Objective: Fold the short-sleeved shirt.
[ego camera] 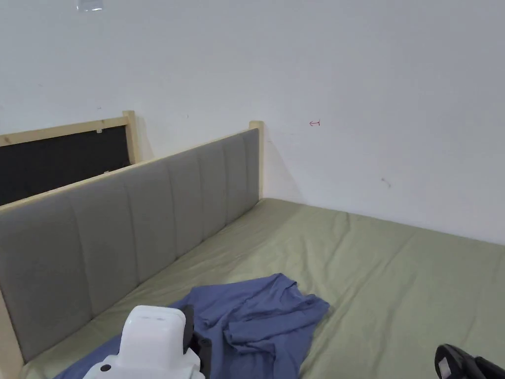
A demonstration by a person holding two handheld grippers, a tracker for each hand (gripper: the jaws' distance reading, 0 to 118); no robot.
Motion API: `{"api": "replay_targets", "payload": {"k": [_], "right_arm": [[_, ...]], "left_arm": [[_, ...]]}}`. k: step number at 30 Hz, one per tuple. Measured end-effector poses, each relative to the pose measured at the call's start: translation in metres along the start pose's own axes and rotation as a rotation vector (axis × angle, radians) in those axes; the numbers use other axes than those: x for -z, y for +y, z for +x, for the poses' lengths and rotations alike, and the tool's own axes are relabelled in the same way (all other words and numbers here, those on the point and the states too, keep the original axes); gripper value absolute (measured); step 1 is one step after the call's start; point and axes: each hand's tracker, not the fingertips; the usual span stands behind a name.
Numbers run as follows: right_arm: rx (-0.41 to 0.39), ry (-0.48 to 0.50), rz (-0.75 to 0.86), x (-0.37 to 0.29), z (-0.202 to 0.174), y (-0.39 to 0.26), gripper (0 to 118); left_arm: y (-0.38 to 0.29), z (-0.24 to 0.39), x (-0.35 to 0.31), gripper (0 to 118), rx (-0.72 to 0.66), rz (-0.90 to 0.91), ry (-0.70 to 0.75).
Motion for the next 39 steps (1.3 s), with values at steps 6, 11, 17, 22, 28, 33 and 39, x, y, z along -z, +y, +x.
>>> {"api": "replay_targets", "payload": {"k": [6, 11, 17, 22, 28, 33, 39], "right_arm": [[0.013, -0.11, -0.12, -0.005, 0.044, -0.015, 0], [0.058, -0.187, -0.219, -0.002, 0.086, -0.037, 0], [0.13, -0.247, -0.338, 0.007, 0.121, -0.066, 0], [0.161, -0.242, -0.421, 0.016, 0.129, -0.087, 0], [0.237, -0.194, -0.46, 0.012, 0.127, -0.093, 0], [0.214, -0.169, -0.417, -0.012, 0.121, -0.076, 0], [0.192, -0.196, -0.333, -0.049, 0.122, -0.056, 0]], "left_arm": [[0.007, 0.028, 0.178, 1, -0.071, -0.627, -0.395], [-0.097, 0.057, 0.303, 116, -0.207, -0.952, -0.384], [-0.173, 0.104, 0.377, 112, -0.013, -1.05, -0.313], [-0.188, 0.131, 0.382, 118, 0.113, -1.086, -0.213], [-0.147, 0.101, 0.346, 11, 0.011, -0.943, -0.236], [-0.077, 0.037, 0.322, 4, -0.017, -0.779, -0.175], [0.079, 0.022, 0.254, 4, 0.095, -0.365, -0.157]]}}
